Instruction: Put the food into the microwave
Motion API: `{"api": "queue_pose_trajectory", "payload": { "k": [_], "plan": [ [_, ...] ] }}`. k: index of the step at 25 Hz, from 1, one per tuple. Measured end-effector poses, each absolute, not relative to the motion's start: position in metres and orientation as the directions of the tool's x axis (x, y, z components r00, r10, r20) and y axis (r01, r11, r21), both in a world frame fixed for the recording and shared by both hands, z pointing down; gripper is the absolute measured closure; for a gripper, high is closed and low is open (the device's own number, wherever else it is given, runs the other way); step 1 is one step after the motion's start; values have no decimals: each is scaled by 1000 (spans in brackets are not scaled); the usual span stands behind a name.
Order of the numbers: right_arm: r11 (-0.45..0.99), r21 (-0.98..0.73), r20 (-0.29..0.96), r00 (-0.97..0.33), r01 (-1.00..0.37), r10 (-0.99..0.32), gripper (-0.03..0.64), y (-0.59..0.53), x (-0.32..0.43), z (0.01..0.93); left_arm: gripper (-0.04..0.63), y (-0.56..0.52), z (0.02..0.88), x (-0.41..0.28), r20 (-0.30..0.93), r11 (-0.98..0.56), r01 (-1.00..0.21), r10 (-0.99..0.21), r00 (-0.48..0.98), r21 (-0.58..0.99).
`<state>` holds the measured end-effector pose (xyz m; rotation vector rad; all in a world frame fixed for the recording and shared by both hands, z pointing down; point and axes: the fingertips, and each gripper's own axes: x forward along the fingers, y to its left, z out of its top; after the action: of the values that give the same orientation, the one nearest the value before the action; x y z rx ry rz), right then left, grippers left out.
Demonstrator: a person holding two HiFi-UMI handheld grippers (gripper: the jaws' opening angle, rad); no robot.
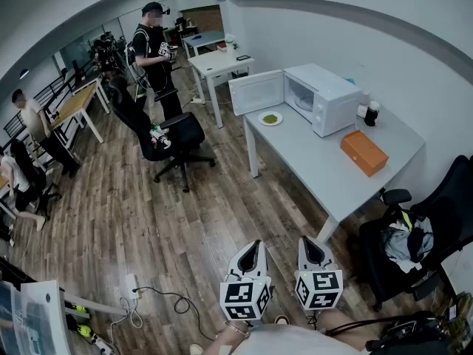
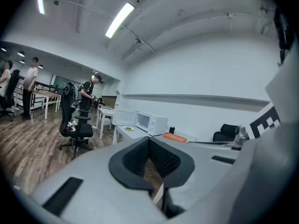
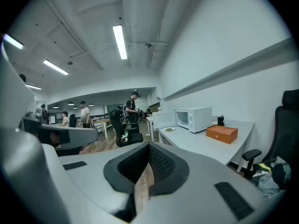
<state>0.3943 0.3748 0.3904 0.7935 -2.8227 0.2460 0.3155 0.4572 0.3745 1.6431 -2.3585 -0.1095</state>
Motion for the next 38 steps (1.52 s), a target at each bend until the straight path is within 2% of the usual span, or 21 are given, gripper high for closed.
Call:
{"api": "queue_pose_trajectory", "payload": {
  "k": [14, 38],
  "plan": [
    [841, -131, 241, -839, -525, -487, 600, 377, 374, 395, 592, 459, 381, 294, 180, 365, -900, -927, -328, 238],
    [799, -120, 291, -790, -590, -540, 600, 386, 284, 410, 592, 462, 397, 196, 208, 291, -921, -948, -241, 259]
  ]
}}
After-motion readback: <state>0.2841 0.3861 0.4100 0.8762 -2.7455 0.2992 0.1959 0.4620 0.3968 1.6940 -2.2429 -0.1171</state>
